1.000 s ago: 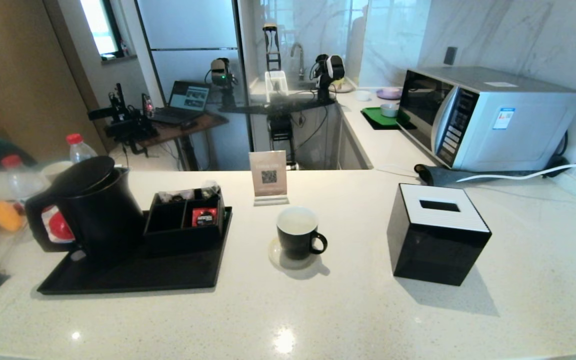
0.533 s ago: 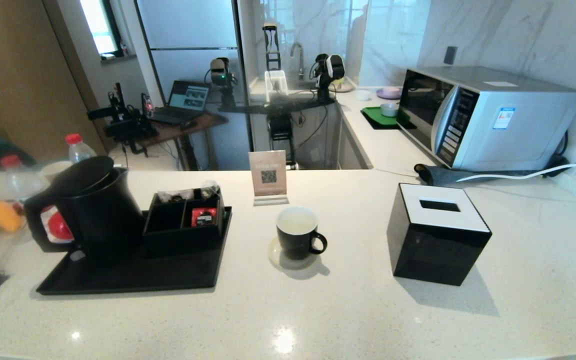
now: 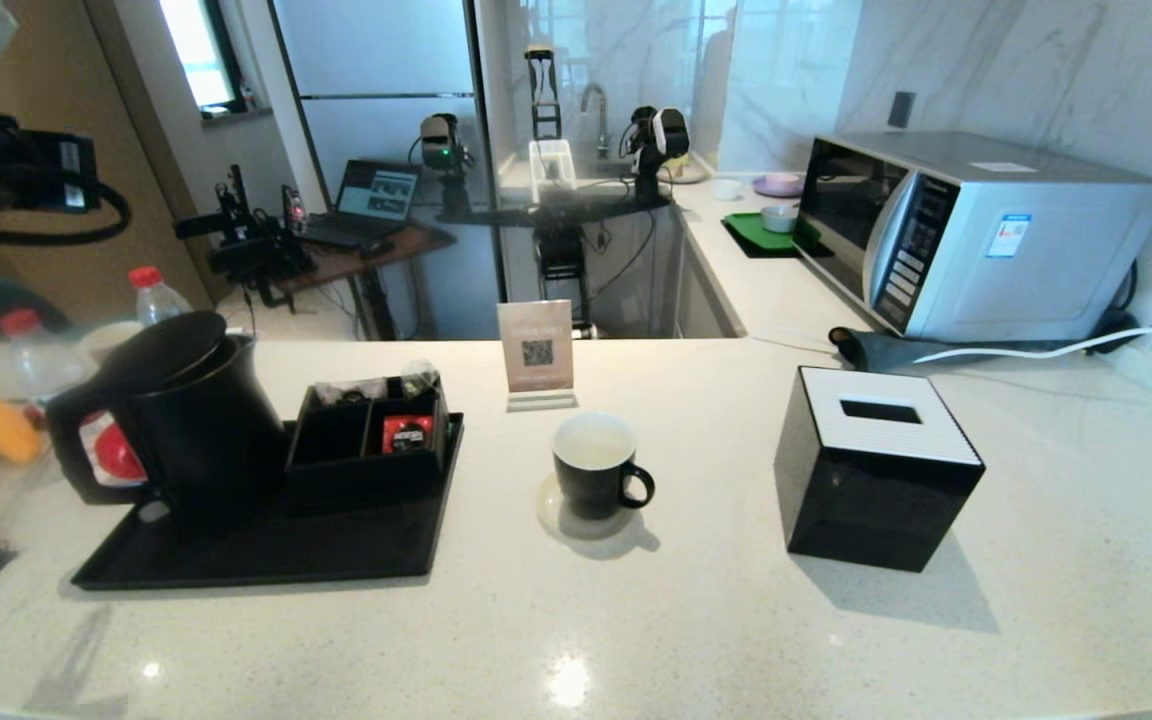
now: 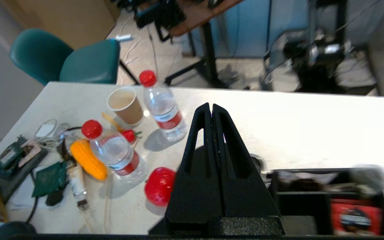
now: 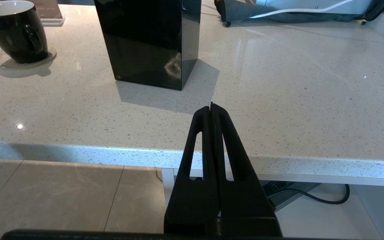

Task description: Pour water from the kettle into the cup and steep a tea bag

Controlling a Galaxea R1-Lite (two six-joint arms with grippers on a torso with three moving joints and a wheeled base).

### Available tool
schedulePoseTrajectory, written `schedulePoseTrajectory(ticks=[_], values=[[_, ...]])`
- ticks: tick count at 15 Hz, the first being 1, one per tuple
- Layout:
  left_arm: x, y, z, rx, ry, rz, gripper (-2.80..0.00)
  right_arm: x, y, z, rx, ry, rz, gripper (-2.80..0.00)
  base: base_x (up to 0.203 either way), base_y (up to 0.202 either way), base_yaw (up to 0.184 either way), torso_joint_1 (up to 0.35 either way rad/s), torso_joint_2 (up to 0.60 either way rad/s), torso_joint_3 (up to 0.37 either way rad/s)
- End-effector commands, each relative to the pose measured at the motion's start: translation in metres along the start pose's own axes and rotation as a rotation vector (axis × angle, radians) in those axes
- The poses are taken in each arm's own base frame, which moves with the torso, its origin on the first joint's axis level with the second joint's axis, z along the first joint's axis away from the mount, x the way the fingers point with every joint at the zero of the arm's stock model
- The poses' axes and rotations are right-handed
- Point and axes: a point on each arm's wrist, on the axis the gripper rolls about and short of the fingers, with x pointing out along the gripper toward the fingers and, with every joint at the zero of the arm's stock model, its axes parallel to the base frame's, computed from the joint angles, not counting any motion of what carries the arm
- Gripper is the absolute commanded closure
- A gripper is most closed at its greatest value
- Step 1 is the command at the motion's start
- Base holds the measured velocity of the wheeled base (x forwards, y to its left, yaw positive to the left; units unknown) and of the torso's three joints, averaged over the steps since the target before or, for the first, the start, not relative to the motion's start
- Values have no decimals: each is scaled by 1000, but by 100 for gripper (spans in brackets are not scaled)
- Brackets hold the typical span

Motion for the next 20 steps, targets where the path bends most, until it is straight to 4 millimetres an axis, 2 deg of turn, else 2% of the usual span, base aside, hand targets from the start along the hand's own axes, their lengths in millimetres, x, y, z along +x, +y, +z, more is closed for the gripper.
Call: schedulePoseTrajectory(ticks=[1, 3, 7, 9, 14, 20], values=[[47, 4, -20, 30, 87, 13, 0, 0, 0, 0, -1, 1, 1, 0, 0, 0, 0, 0, 0, 0], [59, 6, -23, 80, 136, 9, 0, 0, 0, 0, -1, 1, 1, 0, 0, 0, 0, 0, 0, 0], [63, 7, -18, 265, 289, -53, 0, 0, 0, 0, -1, 1, 1, 0, 0, 0, 0, 0, 0, 0], [70, 3, -25, 346, 369, -98, 0, 0, 0, 0, -1, 0, 1, 0, 0, 0, 0, 0, 0, 0], [90, -12, -43, 362, 418, -153, 0, 0, 0, 0, -1, 1, 1, 0, 0, 0, 0, 0, 0, 0], [101, -29, -56, 377, 466, -205, 0, 0, 0, 0, -1, 1, 1, 0, 0, 0, 0, 0, 0, 0]])
